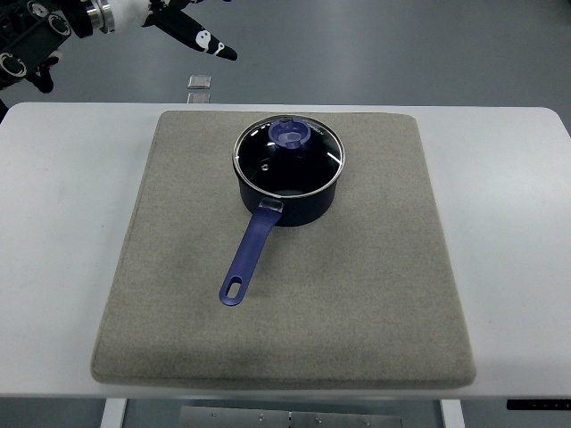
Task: Open pot lid and place left with left hand
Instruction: 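Raise the left hand and swing it over the saucepan lid, then lower the left hand onto the blue knob of the glass lid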
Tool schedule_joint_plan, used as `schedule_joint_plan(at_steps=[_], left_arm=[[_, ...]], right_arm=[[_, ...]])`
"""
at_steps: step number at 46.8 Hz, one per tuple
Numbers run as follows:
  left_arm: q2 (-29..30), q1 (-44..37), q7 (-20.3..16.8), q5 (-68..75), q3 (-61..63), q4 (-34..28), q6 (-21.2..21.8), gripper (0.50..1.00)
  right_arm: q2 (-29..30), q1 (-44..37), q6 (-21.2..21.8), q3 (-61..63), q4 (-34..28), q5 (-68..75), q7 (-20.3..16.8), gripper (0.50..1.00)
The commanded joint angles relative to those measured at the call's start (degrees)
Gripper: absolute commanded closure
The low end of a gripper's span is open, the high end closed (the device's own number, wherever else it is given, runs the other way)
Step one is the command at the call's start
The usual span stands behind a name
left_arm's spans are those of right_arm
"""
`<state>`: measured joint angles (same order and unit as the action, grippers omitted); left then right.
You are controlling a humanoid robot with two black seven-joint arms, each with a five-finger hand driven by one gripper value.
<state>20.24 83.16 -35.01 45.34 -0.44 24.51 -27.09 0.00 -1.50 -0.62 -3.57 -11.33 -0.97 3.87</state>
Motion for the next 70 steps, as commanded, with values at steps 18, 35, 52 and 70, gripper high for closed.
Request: schedule_joint_plan(at_steps=[18, 35, 52, 70], left_arm=[[1.9, 1.7, 0.0, 34.4, -0.1, 21.9, 4.0, 0.559], [2.3, 5.8, 0.0, 37.8, 0.0, 23.1, 9.9, 0.561], [1.4, 5.0, 0.0, 50.0, 0.3, 23.9, 12.6, 0.568], [1.6, 4.1, 0.0, 49.8, 0.3, 26.0, 10.3, 0.568]], right_arm=[[0.0, 0.0, 0.0, 0.0, 0.0, 0.0, 0.0, 0.583], [0.0, 0.0, 0.0, 0.0, 0.0, 0.0, 0.0, 0.583], [0.0, 0.0, 0.0, 0.0, 0.0, 0.0, 0.0, 0.583], [0.0, 0.0, 0.0, 0.0, 0.0, 0.0, 0.0, 0.583]])
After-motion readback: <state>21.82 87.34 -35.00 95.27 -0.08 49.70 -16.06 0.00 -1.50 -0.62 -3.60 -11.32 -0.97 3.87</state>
